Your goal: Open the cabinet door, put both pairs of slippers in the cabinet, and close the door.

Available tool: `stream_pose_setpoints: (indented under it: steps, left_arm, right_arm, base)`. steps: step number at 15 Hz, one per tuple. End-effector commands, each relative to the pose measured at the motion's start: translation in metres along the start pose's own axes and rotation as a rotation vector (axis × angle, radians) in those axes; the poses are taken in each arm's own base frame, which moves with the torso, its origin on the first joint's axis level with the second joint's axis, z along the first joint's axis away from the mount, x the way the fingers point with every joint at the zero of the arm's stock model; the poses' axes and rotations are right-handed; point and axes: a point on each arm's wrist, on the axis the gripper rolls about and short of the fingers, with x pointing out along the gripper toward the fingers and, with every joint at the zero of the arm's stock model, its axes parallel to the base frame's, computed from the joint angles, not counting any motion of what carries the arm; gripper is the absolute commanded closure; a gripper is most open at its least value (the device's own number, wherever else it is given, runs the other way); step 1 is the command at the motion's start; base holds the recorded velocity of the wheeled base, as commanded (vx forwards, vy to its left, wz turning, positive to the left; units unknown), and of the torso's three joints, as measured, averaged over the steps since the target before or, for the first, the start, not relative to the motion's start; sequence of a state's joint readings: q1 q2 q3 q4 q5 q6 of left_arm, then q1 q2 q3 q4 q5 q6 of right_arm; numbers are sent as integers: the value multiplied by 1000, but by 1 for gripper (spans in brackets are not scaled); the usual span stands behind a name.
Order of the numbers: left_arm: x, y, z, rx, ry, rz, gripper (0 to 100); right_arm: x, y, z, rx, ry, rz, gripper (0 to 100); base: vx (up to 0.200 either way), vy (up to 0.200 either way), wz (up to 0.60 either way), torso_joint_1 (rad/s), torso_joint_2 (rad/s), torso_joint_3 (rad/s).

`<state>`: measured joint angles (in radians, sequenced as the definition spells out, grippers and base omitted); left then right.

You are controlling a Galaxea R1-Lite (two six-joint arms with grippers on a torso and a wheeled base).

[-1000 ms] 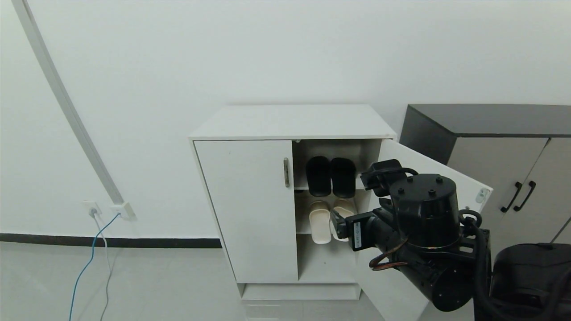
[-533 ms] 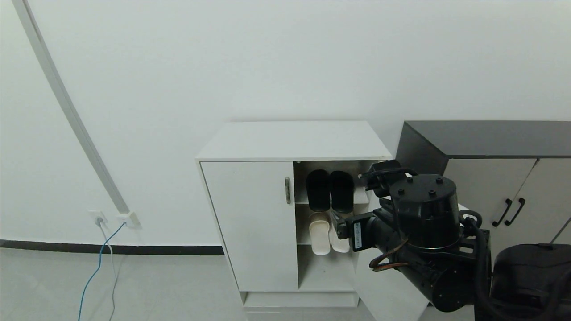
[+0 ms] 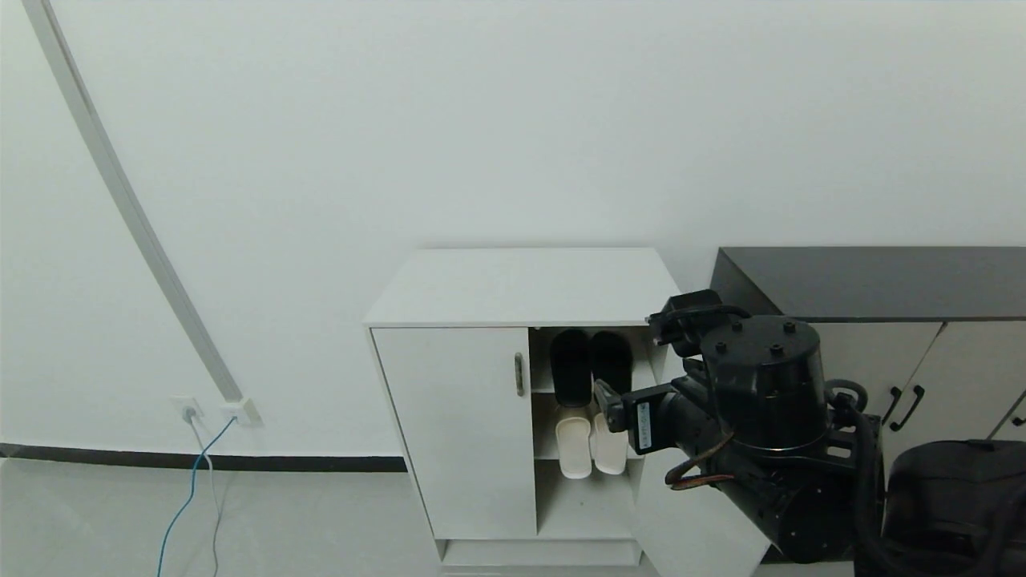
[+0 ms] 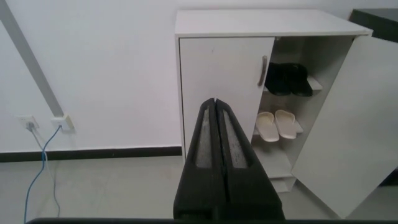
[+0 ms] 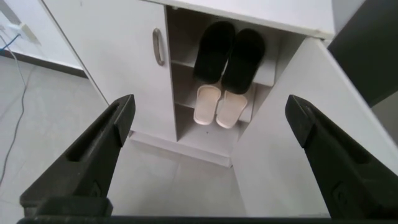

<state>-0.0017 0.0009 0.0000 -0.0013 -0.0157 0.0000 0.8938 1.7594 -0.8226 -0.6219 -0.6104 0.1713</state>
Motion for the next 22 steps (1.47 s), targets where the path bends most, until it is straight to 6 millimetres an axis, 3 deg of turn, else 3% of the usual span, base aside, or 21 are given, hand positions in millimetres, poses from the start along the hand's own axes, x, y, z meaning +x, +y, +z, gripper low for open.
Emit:
stream_pose_setpoints:
  steps: [1,10,15,20,21,22]
  left_arm:
    - [0,0,0,0,0,2,100]
    - [0,0,0,0,-1,1,100]
    - [0,0,0,0,-1,1,100]
    - [0,0,0,0,0,1,100]
    - [0,0,0,0,0,1,100]
    - [0,0,0,0,0,2,100]
  right_arm:
    - [1,-2,-3,-5,9,-5,0]
    - [3,-4,-6,-21,21,-16,0]
    - [2,-5,-7,-35,22,-16,0]
    - [7,-8,-8,-20,9,-31,0]
    - [8,-9,-10,-16,-1,-31,100]
    - [10,-10,-11,-23,-7,-34,100]
  base:
    - [0,0,0,203,-452,-251]
    - [0,0,-67,173,-377,-206]
    - [0,0,-600,26,-51,-26]
    - [0,0,0,0,0,0]
    - [0,0,0,0,0,0]
    - [0,0,0,0,0,0]
